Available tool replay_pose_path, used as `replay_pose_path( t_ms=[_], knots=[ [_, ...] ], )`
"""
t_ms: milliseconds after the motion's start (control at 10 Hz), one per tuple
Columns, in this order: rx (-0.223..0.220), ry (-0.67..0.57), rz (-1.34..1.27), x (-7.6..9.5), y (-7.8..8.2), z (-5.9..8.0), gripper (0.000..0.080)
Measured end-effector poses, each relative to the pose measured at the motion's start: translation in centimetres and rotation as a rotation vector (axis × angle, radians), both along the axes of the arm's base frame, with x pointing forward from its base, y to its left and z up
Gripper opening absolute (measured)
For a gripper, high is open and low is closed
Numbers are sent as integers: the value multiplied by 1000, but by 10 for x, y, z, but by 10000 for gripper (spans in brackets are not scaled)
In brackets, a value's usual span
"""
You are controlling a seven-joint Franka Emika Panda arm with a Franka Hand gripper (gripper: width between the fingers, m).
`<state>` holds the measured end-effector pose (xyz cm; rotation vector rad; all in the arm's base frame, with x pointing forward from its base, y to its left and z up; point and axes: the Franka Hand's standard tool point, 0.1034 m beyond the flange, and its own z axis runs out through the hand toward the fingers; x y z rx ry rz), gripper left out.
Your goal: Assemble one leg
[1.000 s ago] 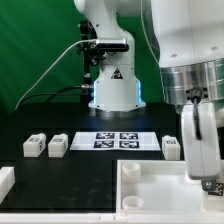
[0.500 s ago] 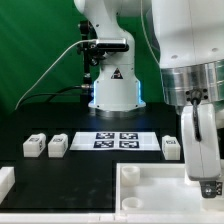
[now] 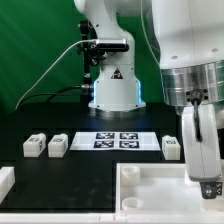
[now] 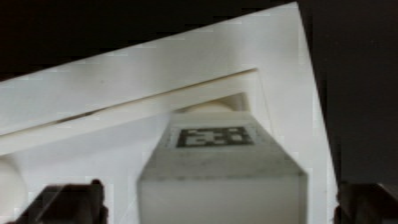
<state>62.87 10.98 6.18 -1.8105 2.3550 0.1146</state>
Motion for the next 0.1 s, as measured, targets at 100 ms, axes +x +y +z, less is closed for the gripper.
replay_pose_path(
  t_ms=[100],
  knots=[
    [0, 0, 1, 0, 0, 0, 649]
  ],
)
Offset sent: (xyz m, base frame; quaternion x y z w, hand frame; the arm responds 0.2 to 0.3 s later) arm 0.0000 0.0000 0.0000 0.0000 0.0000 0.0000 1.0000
